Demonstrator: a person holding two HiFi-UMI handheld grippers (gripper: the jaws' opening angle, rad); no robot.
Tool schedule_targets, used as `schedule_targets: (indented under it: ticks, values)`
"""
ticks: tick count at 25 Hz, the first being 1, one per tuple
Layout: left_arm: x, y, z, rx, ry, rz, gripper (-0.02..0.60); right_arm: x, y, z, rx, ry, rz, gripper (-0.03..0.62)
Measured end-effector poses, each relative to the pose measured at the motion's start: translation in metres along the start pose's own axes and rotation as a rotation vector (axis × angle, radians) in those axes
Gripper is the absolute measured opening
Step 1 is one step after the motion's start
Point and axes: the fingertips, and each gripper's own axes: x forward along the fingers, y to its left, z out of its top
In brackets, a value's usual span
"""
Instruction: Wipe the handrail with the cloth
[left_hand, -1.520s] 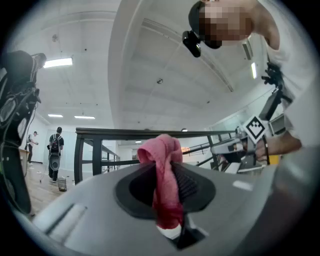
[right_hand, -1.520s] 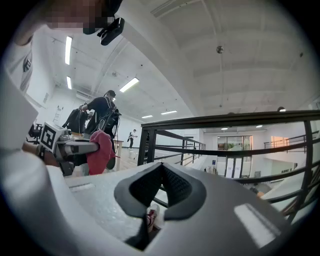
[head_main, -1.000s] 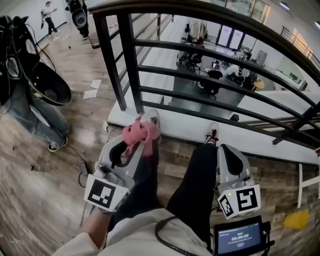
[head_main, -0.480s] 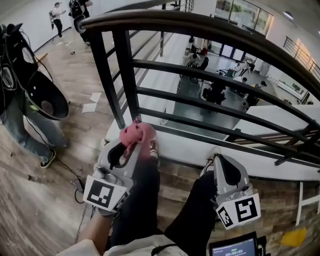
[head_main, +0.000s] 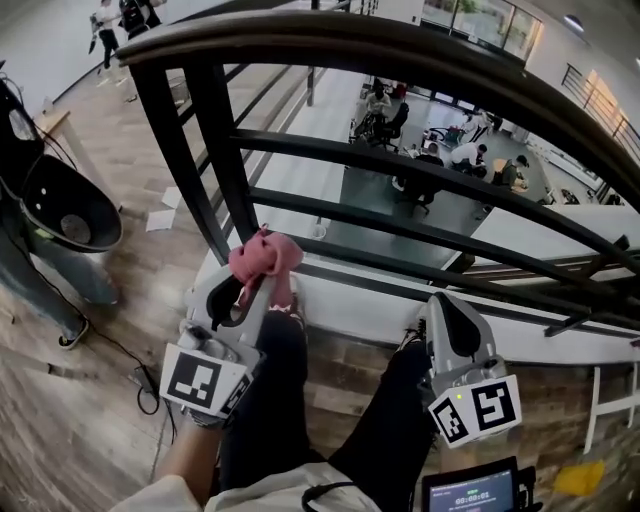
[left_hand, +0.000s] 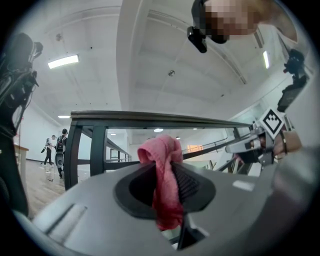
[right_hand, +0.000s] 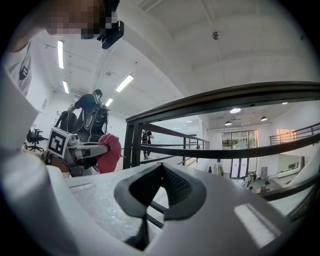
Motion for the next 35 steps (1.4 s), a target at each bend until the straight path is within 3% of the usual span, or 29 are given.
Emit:
schedule_targets:
  ticks: [8,15,20,22,26,35]
  values:
    - [0.042,0.016,-0.009,-0.026,0.029,0.001,0.083,0.047,-0.032,0.003,0.014,0.017,-0.009,0.002]
    - [0.079,0.023,-0.004,-0.034,0.023,0.027,0.083,0.073,-0.049,0.023,0.005,0.023,0.037,0.003]
    - [0.095,0.060,0.001,-0.021,-0.001,0.137,0.082,0.083,-0.064,0.039,0.078,-0.004,0.055,0.002]
    - [0.102,0.083,0.009,0.014,-0.019,0.199,0.082,0.091,-0.070,0.043,0.066,-0.011,0.046,0.003]
    - [0.124,0.117,0.025,0.154,-0.006,0.266,0.082,0.102,-0.079,0.052,0.061,-0.026,0.045,0.003]
    - [0.165,0.179,-0.003,0.375,0.216,0.377,0.083,0.123,-0.094,0.051,0.070,-0.028,0.053,0.002]
